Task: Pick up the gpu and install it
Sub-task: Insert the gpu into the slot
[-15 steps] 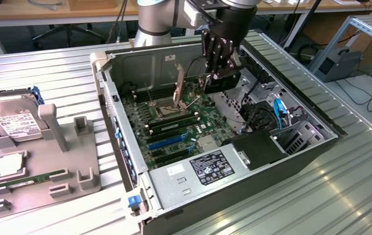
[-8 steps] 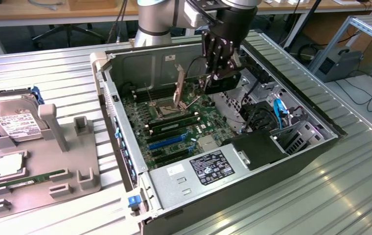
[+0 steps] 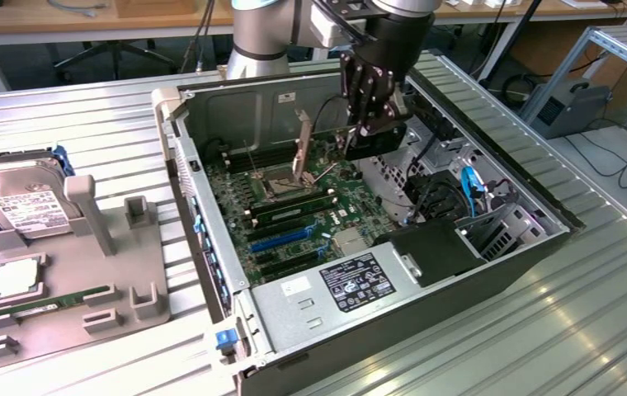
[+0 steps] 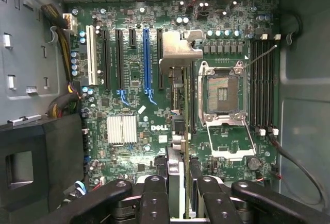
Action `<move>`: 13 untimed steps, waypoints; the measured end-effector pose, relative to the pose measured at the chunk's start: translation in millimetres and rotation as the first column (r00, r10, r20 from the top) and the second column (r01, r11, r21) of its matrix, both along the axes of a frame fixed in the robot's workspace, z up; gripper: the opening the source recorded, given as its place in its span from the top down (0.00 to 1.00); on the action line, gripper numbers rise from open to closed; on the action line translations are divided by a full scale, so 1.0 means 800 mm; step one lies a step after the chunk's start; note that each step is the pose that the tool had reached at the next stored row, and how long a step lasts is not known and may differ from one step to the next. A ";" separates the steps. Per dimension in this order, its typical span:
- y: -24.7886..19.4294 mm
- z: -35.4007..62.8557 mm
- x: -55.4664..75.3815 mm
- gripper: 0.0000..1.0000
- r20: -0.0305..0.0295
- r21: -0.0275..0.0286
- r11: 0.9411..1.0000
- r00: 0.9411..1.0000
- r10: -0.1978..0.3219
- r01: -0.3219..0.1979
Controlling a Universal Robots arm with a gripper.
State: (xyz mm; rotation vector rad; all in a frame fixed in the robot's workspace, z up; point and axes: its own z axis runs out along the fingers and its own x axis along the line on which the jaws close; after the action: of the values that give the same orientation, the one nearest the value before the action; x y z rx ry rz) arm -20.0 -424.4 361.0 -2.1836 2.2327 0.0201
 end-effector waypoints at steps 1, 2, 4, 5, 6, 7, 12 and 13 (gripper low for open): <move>-0.0002 0.000 0.000 0.73 0.000 0.000 1.000 1.000 0.000 0.000; -0.0004 0.000 0.000 0.73 0.000 0.000 1.000 1.000 0.000 0.000; -0.0010 -0.001 0.000 0.73 0.000 0.000 1.000 1.000 0.000 0.000; -0.0012 -0.001 0.000 0.73 0.000 0.000 1.000 1.000 0.000 0.000; -0.0015 -0.001 0.000 0.73 0.000 0.000 1.000 1.000 0.000 0.000; -0.0019 -0.001 0.000 0.73 0.000 0.000 1.000 1.000 0.000 0.000; -0.0031 -0.001 0.000 0.73 0.000 0.000 1.000 1.000 0.000 0.000; -0.0033 -0.002 0.000 0.73 0.000 0.000 1.000 1.000 0.000 0.000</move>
State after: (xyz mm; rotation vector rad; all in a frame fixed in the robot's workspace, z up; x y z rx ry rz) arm -20.2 -427.1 359.7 -2.1836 2.2326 0.0202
